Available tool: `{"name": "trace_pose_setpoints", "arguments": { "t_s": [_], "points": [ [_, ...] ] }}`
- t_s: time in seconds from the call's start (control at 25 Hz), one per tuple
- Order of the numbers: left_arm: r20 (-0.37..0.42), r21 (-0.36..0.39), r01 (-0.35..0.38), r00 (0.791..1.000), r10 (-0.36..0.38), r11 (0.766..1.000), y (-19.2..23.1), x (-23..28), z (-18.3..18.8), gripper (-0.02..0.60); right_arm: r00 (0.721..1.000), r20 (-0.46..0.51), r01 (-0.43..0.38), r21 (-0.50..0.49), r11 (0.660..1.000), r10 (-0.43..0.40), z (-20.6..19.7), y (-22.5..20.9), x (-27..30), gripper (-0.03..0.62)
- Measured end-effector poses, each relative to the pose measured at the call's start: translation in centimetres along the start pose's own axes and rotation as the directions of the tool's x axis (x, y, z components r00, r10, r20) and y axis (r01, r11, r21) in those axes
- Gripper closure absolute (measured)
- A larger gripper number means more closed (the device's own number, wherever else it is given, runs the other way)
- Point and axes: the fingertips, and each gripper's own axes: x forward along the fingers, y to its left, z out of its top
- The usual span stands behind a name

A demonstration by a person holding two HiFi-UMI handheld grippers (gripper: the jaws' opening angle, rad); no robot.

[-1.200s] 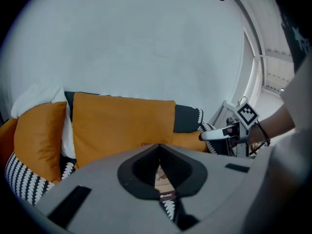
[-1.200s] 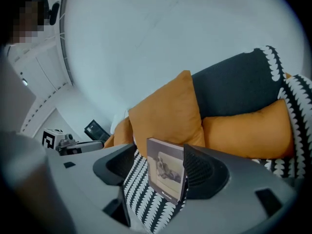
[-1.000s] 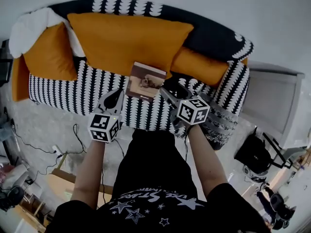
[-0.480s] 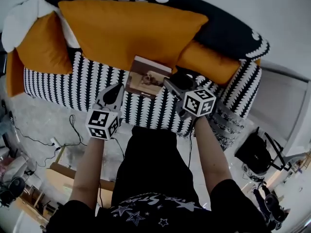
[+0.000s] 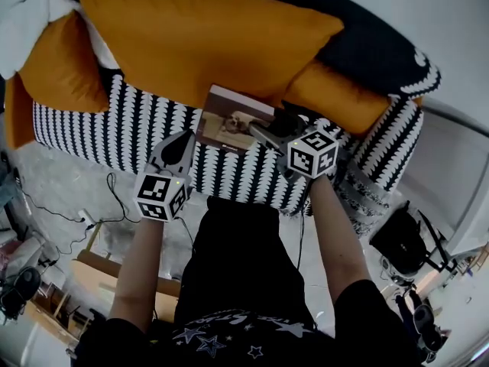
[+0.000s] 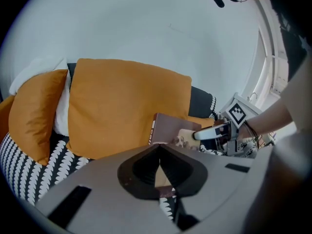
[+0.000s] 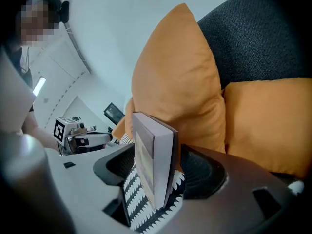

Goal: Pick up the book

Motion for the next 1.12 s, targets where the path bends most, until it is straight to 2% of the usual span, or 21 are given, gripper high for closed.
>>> {"name": "trace_pose_setpoints", "arguments": {
  "t_s": [0.24,0.52,0.84,1.12],
  "points": [
    [-0.027,0.001,0.006,1.0,-0.006,1.0,-2.2,0.3,-1.2,0.574,0.999,-0.007,-0.054,-0.027,0.998,0.054,-1.0,0.5,-0.2,0.301],
    [-0.039,-0.016,0.002,0.999,-0.003,1.0,-2.4,0.3,-2.6,0.574,0.999,0.005,-0.04,-0.007,0.999,0.04,-1.5,0.2,1.0,0.307],
    [-0.058,0.001,-0.001,0.998,0.001,1.0,-1.8,-0.1,-3.5,0.574,0.998,0.009,-0.059,-0.05,0.997,0.06,-1.3,2.1,1.8,0.393],
    [-0.033,-0.016,-0.001,0.999,0.0,1.0,-2.2,-0.9,-2.6,0.574,0.999,0.002,-0.042,-0.118,0.992,0.043,-0.5,3.8,1.7,0.434]
  ]
}}
